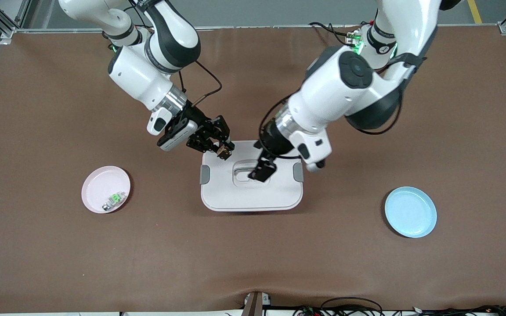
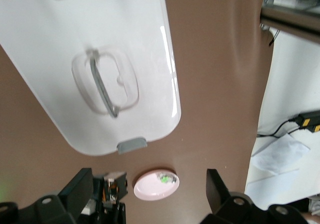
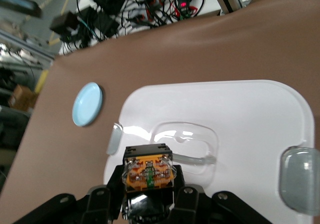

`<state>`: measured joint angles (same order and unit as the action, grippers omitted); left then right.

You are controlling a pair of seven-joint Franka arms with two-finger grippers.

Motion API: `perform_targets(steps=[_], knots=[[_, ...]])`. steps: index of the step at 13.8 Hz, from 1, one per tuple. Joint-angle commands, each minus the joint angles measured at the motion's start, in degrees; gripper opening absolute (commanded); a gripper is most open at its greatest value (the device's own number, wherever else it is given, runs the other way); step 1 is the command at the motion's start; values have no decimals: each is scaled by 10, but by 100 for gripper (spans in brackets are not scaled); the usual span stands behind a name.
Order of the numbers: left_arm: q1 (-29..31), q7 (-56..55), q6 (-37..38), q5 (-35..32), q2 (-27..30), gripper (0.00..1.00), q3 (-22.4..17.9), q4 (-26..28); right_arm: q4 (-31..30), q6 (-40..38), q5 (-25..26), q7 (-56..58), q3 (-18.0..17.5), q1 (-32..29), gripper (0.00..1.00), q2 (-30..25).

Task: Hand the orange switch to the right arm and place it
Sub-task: 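Open the left gripper and withdraw while the right gripper carries switch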

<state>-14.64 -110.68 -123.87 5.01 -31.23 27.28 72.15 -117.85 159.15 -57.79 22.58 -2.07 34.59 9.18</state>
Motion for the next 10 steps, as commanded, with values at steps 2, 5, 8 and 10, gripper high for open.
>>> perform_targets(steps=[2,5,8,10], knots=[[51,80,61,-24,17,100,-4,5,2,-108,173,14,-1,-67,0,-8],[101,180,118,-62,19,100,-1,5,20,-219,358,19,-2,-119,0,-14],[178,335,189,-69,34,100,-4,5,20,-272,423,134,-1,-166,0,-19],[223,416,198,-76,35,100,-5,6,19,-281,428,228,-1,-204,0,-19]])
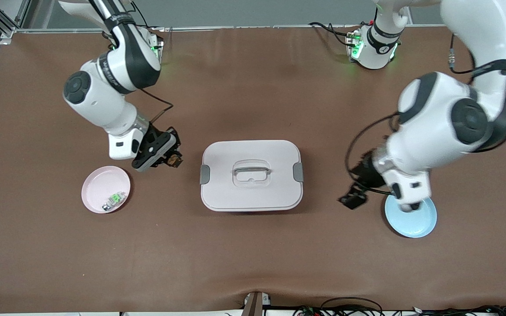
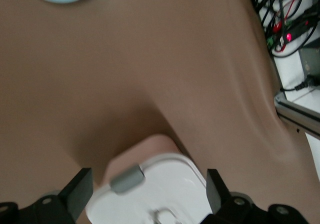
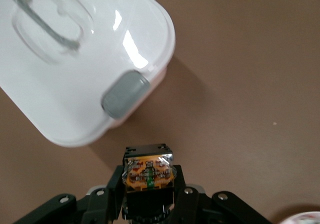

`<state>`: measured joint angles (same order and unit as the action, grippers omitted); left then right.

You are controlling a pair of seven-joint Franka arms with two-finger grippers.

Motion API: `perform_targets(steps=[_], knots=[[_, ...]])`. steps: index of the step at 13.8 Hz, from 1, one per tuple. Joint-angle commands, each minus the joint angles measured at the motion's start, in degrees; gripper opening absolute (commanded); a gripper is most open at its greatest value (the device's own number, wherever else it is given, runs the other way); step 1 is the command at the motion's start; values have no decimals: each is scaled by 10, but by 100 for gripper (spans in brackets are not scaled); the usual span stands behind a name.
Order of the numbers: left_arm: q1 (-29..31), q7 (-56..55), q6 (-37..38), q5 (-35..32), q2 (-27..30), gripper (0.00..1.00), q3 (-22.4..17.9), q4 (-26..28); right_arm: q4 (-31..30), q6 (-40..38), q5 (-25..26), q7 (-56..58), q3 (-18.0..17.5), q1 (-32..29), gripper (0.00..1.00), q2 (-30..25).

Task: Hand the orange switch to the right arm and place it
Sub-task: 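Open the left gripper and withdraw while the right gripper carries switch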

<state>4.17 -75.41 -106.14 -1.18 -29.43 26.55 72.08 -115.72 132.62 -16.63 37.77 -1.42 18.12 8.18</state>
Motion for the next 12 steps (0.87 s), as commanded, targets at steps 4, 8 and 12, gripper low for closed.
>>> perform_targets(steps=[4,8,12], knots=[[98,226,51,-99,23,100,5,8,-5,-16,79,231,-8,-98,0,-7],[139,395,59,-121,40,100,5,9,-12,-10,113,311,-8,-136,0,-2],[158,461,72,-122,61,100,4,11,-53,45,115,382,-8,-168,0,3]])
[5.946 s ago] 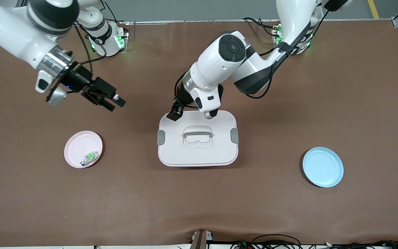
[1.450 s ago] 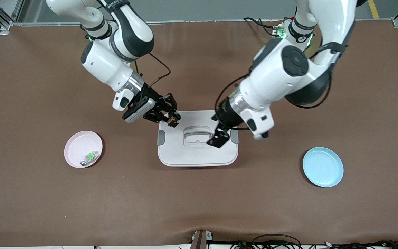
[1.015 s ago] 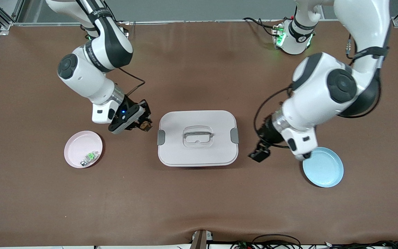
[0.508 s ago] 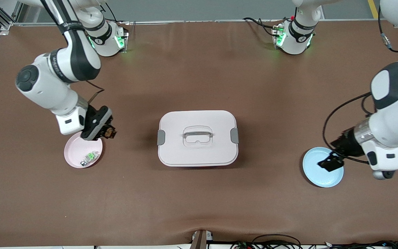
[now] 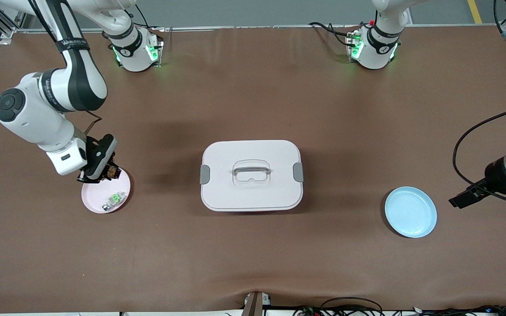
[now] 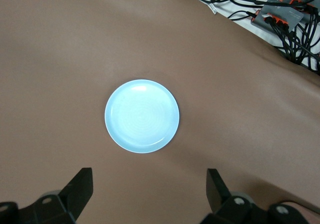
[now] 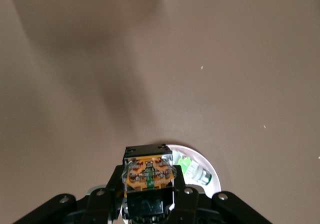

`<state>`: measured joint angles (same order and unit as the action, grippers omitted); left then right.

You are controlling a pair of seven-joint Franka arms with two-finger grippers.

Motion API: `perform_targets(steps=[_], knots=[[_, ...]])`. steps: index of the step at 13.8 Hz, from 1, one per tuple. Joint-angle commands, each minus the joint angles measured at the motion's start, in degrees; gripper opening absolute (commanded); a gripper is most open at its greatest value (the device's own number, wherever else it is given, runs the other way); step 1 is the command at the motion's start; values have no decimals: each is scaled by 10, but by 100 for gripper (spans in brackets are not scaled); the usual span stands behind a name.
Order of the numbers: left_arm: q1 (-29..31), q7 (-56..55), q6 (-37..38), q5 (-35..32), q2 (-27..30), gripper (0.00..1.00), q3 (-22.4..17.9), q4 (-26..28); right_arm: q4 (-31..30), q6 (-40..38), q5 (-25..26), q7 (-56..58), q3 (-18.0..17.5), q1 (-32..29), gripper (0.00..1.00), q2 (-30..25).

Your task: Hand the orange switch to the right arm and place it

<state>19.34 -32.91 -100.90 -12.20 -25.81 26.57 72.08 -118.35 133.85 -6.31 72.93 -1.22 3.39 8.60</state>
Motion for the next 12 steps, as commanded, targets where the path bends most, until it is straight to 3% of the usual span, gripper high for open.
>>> perform_targets(steps=[1,9,10,12], knots=[[10,75,42,-12,34,100,4,11,-40,53,12,45,-10,-29,0,0],[25,252,99,19,114,100,15,15,-93,217,10,208,-12,-119,0,91],[-9,263,102,24,133,100,-14,31,-102,242,10,207,-12,-119,0,99],[-118,270,104,56,181,100,-132,78,-106,269,10,208,-12,-119,0,118]])
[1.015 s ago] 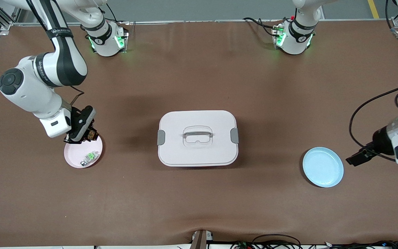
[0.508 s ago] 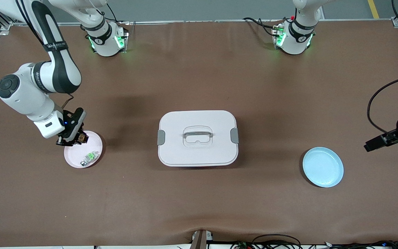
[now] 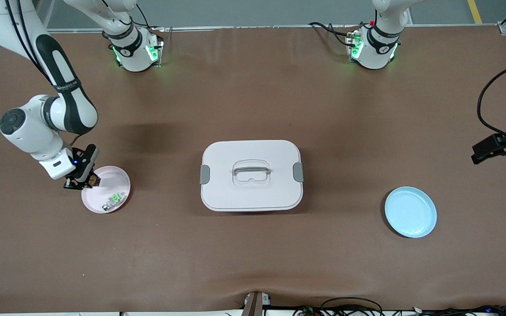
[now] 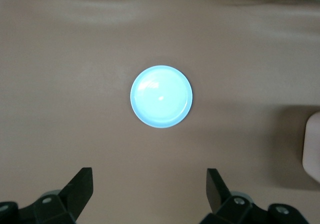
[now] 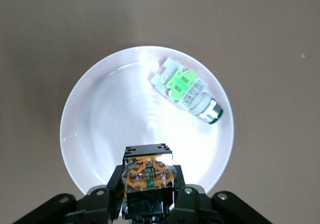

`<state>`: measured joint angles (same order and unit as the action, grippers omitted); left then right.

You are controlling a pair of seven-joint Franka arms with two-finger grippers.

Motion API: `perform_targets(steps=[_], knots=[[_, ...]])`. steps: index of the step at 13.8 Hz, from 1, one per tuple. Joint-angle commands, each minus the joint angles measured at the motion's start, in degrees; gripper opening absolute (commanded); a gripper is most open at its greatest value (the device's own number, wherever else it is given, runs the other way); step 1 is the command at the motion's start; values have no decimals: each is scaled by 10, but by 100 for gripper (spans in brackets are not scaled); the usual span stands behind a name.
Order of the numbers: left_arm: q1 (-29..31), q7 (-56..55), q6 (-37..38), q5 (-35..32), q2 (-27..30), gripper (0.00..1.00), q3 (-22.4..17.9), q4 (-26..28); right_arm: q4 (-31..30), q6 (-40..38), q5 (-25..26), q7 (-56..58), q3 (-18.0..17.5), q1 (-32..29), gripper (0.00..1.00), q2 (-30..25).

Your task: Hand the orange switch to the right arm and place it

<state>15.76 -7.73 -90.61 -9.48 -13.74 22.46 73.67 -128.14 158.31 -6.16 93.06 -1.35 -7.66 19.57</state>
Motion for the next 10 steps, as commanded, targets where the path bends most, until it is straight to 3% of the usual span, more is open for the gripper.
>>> perform_targets(steps=[1,3,5,10], knots=[[-122,30,0,57,88,100,-141,97,-10,35,8,5,-10,-9,0,16],[-169,54,-25,99,141,100,-196,163,-11,44,4,5,-11,-9,0,23],[-222,54,-21,97,160,100,-241,183,-12,51,3,5,-11,-9,0,28],[-217,43,8,95,173,100,-221,200,-11,62,-4,-3,-14,-5,0,42]])
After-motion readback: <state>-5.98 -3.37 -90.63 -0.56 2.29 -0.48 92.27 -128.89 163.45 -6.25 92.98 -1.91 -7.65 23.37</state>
